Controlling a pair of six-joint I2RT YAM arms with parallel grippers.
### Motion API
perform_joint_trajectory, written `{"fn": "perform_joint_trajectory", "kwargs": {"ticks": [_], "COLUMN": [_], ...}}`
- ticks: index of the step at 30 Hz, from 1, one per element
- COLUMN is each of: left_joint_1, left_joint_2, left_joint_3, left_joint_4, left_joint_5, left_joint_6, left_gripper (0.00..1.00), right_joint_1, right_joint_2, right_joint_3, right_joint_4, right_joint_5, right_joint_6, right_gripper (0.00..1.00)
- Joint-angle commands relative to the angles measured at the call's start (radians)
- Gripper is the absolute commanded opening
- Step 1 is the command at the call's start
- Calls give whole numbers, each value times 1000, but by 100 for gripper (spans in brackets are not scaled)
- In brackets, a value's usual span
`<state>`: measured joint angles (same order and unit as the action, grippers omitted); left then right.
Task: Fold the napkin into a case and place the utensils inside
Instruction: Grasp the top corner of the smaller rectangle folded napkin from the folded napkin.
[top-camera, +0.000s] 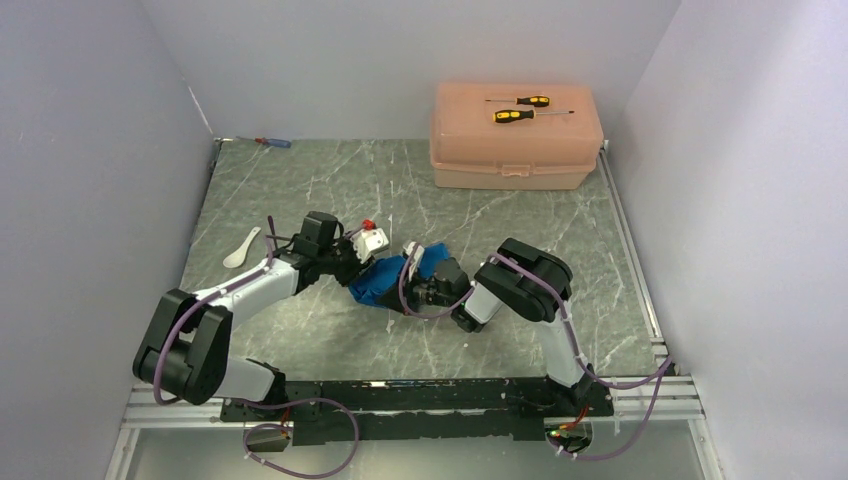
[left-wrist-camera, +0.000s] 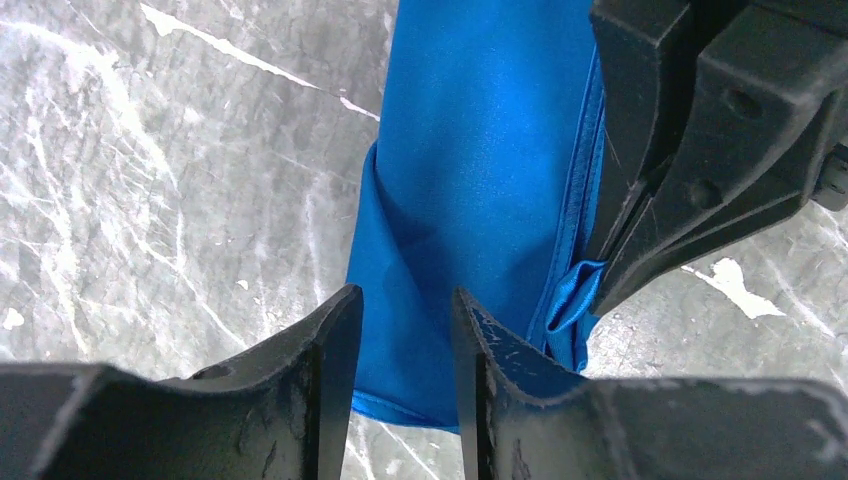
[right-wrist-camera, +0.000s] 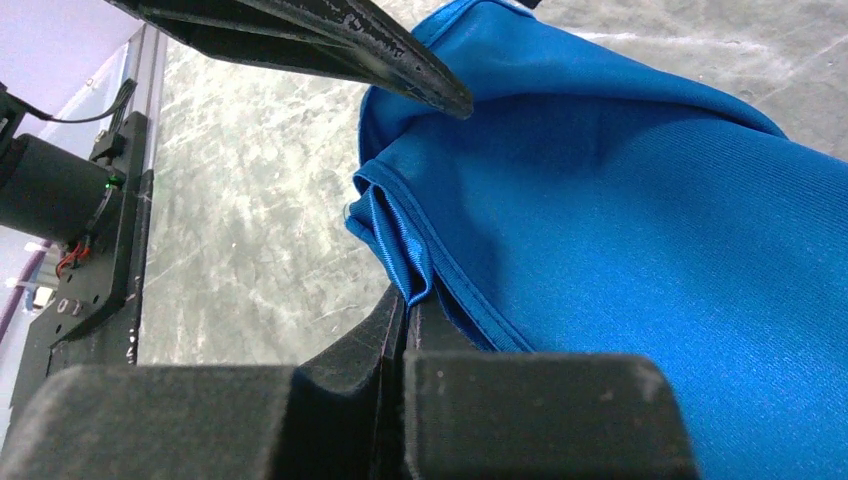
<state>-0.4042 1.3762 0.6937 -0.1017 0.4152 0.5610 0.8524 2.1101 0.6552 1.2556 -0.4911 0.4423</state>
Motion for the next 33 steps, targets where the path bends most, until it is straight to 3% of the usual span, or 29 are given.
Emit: {"fn": "perform_joint_trajectory", "kwargs": {"ticks": [1,14,18,22,28,33], "left_joint_1": [-7,-57,-57,-57,-54,-47], "left_joint_2": [1,36,39,39,7,-26], "left_joint_3": [-6,-63,-72,-81,-67,-47], "left_joint_4": [38,86,95,120,116,70], "left_joint_5": [-9,-112,-122,-100,-77,-18], "left_joint_6": [-13,45,76,94,53,46], "left_gripper": [43,45,34,4,3,3], "right_joint_1": [17,18,17,9,-14,-22], "right_joint_2": [11,-5,-2,-18,-40,-76], "right_joint_3": [28,47,41,35,44,81], "right_joint_4": [-1,-51,-48,-57,-116,-271], "right_joint_5": [-32,-35,-35,-30,-28,-27], "right_joint_6": [7,9,24,29,53,20], "right_gripper": [0,0,0,0,0,0]}}
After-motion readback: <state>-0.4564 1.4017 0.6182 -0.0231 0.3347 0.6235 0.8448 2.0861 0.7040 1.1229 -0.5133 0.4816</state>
